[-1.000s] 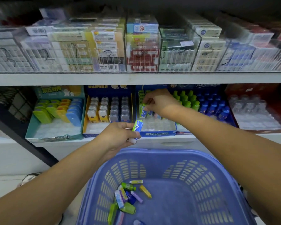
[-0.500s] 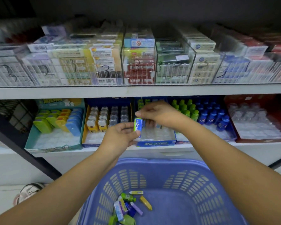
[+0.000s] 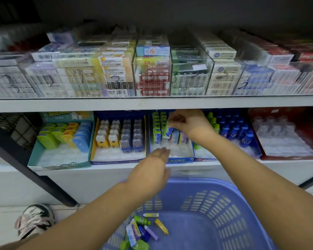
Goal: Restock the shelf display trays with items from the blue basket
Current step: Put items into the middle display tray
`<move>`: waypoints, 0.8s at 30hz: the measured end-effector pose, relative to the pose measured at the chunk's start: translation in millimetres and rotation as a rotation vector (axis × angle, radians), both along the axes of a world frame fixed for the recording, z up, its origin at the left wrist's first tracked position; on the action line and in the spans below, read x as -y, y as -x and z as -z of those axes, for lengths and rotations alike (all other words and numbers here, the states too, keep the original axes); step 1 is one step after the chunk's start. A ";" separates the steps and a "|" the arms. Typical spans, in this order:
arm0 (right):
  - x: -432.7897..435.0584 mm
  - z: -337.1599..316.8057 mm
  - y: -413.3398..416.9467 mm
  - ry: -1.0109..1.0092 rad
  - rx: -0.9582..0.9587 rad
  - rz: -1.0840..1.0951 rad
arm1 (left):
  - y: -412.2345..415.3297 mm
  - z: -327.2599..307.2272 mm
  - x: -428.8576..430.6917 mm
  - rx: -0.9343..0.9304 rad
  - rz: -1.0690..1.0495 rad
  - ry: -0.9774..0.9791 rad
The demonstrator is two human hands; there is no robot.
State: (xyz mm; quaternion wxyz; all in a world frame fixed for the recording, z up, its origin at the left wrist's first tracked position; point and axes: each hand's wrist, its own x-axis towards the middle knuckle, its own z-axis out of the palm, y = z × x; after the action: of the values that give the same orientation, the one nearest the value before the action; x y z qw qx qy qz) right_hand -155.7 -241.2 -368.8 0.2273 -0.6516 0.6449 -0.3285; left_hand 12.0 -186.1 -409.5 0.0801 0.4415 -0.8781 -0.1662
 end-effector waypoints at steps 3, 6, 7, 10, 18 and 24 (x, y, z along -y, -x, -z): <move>0.4 12.5 -3.3 -0.001 -0.126 -0.020 | 1.8 8.7 -10.8 0.195 0.100 0.030; -0.1 16.6 -5.4 0.000 -0.184 -0.043 | 3.1 9.7 -10.2 0.207 0.094 0.049; 0.4 17.1 -5.5 0.013 -0.220 -0.050 | 3.2 10.1 -9.9 0.203 0.093 0.049; 1.2 19.1 -8.7 0.060 -0.317 -0.031 | 4.2 12.6 -8.3 0.193 0.101 0.039; -14.5 5.4 -22.0 0.037 -0.391 -0.028 | -11.7 7.2 -21.0 -0.046 0.074 0.017; -83.5 43.1 -49.7 -0.324 -0.435 -0.329 | -38.8 46.5 -59.4 0.140 0.047 -0.184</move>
State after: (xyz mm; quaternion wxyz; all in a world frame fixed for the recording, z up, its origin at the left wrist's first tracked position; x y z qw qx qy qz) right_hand -106.0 -157.7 -411.9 0.2350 -0.7573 0.6084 -0.0335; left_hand 50.8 -126.7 -456.0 -0.0262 0.4368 -0.8728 -0.2164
